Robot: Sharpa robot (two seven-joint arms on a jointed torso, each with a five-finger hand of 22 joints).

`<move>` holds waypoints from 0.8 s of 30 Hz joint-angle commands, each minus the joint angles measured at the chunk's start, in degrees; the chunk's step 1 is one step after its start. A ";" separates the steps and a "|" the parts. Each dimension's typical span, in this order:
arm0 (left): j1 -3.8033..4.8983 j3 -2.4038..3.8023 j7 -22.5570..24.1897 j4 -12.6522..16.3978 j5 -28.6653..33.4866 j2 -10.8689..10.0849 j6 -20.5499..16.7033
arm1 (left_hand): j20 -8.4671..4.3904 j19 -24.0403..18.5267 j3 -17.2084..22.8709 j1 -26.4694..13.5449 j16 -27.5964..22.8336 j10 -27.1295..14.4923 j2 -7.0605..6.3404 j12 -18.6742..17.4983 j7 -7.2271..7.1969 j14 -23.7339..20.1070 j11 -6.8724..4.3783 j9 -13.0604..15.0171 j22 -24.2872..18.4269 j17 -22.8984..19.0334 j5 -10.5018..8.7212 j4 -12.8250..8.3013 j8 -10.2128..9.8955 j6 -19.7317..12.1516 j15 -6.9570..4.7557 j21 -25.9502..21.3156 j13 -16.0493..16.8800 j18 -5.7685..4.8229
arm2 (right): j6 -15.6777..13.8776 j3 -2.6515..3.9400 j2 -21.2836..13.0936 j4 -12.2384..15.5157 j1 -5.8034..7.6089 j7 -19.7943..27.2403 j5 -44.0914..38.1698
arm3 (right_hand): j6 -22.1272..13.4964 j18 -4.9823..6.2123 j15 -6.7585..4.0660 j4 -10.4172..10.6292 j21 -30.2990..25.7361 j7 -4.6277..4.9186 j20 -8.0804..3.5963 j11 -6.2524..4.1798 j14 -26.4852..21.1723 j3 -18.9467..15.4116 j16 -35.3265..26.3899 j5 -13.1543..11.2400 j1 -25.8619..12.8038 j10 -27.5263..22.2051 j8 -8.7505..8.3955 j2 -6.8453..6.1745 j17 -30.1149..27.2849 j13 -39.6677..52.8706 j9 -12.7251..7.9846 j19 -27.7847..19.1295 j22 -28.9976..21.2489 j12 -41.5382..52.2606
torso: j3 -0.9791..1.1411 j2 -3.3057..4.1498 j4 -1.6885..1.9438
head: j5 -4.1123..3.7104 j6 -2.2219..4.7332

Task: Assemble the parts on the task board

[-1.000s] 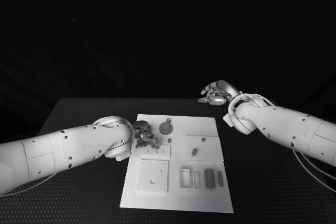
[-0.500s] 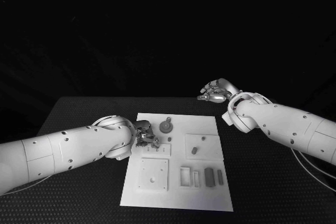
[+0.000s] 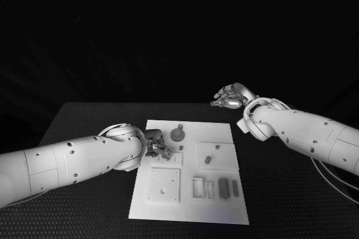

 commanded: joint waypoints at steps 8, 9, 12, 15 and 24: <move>-0.30 0.02 -0.27 0.17 -3.40 0.16 0.21 | -6.83 0.35 0.10 -0.29 0.55 -1.25 0.66 0.48 -4.99 1.80 -1.73 0.09 0.36 -0.28 -0.27 0.33 0.07 7.10 -2.62 -0.17 -0.29 0.82 | 0.48 0.03 0.00 0.29 0.01 0.76 0.28 | -0.52 0.66 0.25 -0.05 -0.66 0.13 0.54 0.03 -0.03 -0.42 -0.58 0.37 0.21 0.41 0.23 0.32 -0.26 -0.55 -0.19 -0.28 -0.10 -0.47 | 0.01 0.00 0.00 | 0.11 0.05; -0.34 0.02 -0.30 0.15 -3.52 0.17 0.26 | -6.83 0.36 0.10 -0.38 0.63 -1.22 0.74 0.53 -5.01 1.81 -1.74 0.10 0.38 -0.32 -0.26 0.39 0.06 7.17 -2.60 -0.15 -0.35 0.82 | 0.46 0.03 0.02 0.28 0.01 0.77 0.31 | -0.52 0.66 0.26 -0.04 -0.68 0.14 0.55 0.04 -0.04 -0.42 -0.60 0.38 0.21 0.42 0.24 0.33 -0.28 -0.59 -0.20 -0.30 -0.10 -0.48 | 0.02 0.01 0.00 | 0.12 0.07; -0.46 0.02 -0.24 0.07 -3.54 0.22 0.45 | -6.84 0.38 0.11 -0.52 0.78 -1.19 0.88 0.62 -5.04 1.84 -1.78 0.12 0.42 -0.39 -0.21 0.45 0.04 7.31 -2.56 -0.12 -0.44 0.81 | 0.48 0.03 -0.03 0.38 0.00 0.77 0.32 | -0.52 0.66 0.29 -0.03 -0.75 0.14 0.58 0.05 -0.09 -0.45 -0.65 0.41 0.21 0.45 0.24 0.31 -0.33 -0.71 -0.23 -0.36 -0.10 -0.54 | 0.01 0.02 -0.04 | 0.19 0.06; -0.56 0.02 -0.28 0.09 -3.54 0.24 0.62 | -6.82 0.36 0.07 -1.11 1.13 -1.14 1.32 0.85 -5.11 1.86 -1.83 0.15 0.51 -0.59 0.06 0.67 -0.03 7.58 -2.46 -0.05 -0.67 0.78 | 0.47 0.03 -0.02 0.43 0.00 0.77 0.33 | -0.52 0.65 0.34 -0.01 -0.85 0.15 0.61 0.06 -0.16 -0.48 -0.73 0.52 0.23 0.49 0.26 0.29 -0.40 -0.87 -0.27 -0.45 -0.09 -0.61 | 0.02 0.02 -0.04 | 0.21 0.01; -0.78 0.02 -0.28 0.24 -3.66 0.43 1.62 | -6.85 0.23 0.40 -2.54 2.05 -1.11 2.39 1.54 -5.25 1.80 -1.97 0.27 0.75 -1.11 1.29 0.32 -0.21 8.10 -2.28 0.11 -1.31 0.79 | 0.53 0.03 -0.07 0.59 -0.01 0.76 0.24 | -0.53 0.64 0.47 0.08 -1.13 0.16 0.72 0.09 -0.37 -0.58 -0.94 1.05 0.26 0.61 0.30 0.25 -0.59 -1.33 -0.41 -0.71 -0.07 -0.78 | -0.06 0.00 0.03 | 0.10 -0.10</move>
